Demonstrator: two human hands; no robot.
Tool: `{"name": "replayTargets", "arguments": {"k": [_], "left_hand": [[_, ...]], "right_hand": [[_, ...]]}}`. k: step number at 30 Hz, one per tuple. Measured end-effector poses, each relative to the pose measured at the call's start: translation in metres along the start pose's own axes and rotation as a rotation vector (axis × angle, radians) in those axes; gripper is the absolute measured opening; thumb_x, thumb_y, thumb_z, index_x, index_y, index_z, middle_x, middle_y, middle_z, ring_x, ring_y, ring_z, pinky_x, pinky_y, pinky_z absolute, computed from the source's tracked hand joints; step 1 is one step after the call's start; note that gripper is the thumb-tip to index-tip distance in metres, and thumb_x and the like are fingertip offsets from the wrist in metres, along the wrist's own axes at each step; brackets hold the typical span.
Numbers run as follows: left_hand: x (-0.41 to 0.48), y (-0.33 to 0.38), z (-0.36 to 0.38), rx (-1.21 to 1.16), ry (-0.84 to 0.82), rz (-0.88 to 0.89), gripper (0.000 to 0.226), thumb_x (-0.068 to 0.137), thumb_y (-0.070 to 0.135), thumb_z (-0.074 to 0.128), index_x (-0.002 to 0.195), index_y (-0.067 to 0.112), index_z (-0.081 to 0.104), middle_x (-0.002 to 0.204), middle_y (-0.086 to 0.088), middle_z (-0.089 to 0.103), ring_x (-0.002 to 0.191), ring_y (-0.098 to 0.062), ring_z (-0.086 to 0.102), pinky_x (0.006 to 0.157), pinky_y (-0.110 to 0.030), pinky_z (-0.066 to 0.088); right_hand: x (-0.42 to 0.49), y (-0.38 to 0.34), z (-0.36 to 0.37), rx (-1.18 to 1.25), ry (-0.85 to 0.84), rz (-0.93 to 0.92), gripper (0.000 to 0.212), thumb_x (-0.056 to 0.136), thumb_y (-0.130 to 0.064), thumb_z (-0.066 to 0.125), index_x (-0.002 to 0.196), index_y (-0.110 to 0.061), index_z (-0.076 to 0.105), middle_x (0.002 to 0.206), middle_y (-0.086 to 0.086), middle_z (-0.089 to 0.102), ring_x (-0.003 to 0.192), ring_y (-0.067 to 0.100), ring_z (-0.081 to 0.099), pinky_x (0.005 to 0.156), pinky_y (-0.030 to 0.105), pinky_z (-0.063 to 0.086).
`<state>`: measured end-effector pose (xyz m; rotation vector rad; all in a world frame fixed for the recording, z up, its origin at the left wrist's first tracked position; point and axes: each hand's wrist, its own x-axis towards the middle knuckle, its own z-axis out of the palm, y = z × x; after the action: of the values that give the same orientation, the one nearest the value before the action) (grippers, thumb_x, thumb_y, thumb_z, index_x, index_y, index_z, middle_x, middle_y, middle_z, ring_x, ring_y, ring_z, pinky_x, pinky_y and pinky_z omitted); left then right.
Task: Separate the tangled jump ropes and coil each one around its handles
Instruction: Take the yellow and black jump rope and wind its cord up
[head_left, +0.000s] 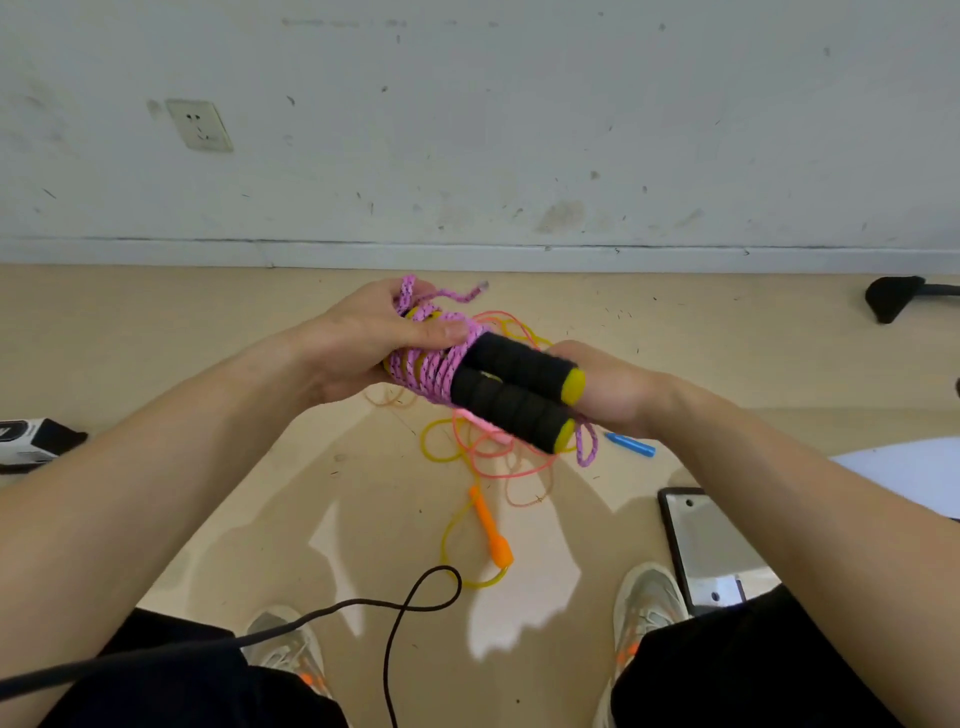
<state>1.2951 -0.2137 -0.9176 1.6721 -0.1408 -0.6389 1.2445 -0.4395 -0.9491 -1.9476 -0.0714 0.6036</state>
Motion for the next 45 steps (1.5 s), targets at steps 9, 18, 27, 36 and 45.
{"name": "replayTargets", "arguments": {"k": [9,18,27,36,45], "left_hand": [[0.004,-0.004,0.010,0.497,0.021,0.085,0.094,0.059,0.041,0.088,0.136,0.026,0.037,0.113,0.011,0.046,0.099,-0.009,0.059,0.071,-0.023,0.050],[0.007,-0.002,-0.002,0.118,0.134,-0.043,0.102,0.053,0.031,0.097,0.138,0.017,0.044,0.127,0.000,0.057,0.098,-0.014,0.068,0.066,-0.030,0.059],[0.009,-0.003,-0.005,0.002,0.237,-0.025,0.103,0.053,0.033,0.086,0.143,0.010,0.041,0.132,-0.006,0.057,0.093,-0.017,0.070,0.062,-0.031,0.058],[0.014,-0.009,-0.003,-0.019,0.398,-0.014,0.100,0.060,0.031,0.089,0.143,0.011,0.037,0.135,-0.002,0.050,0.105,-0.021,0.066,0.079,-0.042,0.060],[0.019,-0.019,0.000,0.152,0.547,0.077,0.091,0.069,0.031,0.090,0.140,0.015,0.035,0.115,0.007,0.048,0.100,-0.013,0.062,0.078,-0.034,0.057]], "right_hand": [[0.002,0.001,-0.005,-0.032,-0.038,0.040,0.052,0.099,-0.017,0.055,0.047,-0.020,0.048,0.053,-0.007,0.032,0.050,0.015,0.023,0.045,0.023,0.027],[0.003,0.005,-0.011,0.447,-0.046,0.009,0.037,0.094,-0.003,0.044,0.061,-0.013,0.056,0.053,-0.001,0.026,0.049,0.013,0.017,0.050,0.028,0.012],[0.004,0.005,-0.010,0.833,0.001,0.094,0.017,0.082,-0.011,0.041,0.065,-0.013,0.042,0.053,-0.002,0.031,0.045,0.011,0.019,0.042,0.022,0.021],[0.007,0.010,-0.013,0.811,-0.033,0.028,0.037,0.085,-0.019,0.061,0.119,-0.006,0.058,0.072,0.002,0.037,0.053,0.011,0.028,0.053,0.025,0.026],[0.007,0.007,-0.012,0.294,0.163,0.127,0.039,0.100,-0.035,0.058,0.068,-0.013,0.056,0.054,-0.005,0.039,0.050,0.014,0.028,0.050,0.025,0.029]]}}
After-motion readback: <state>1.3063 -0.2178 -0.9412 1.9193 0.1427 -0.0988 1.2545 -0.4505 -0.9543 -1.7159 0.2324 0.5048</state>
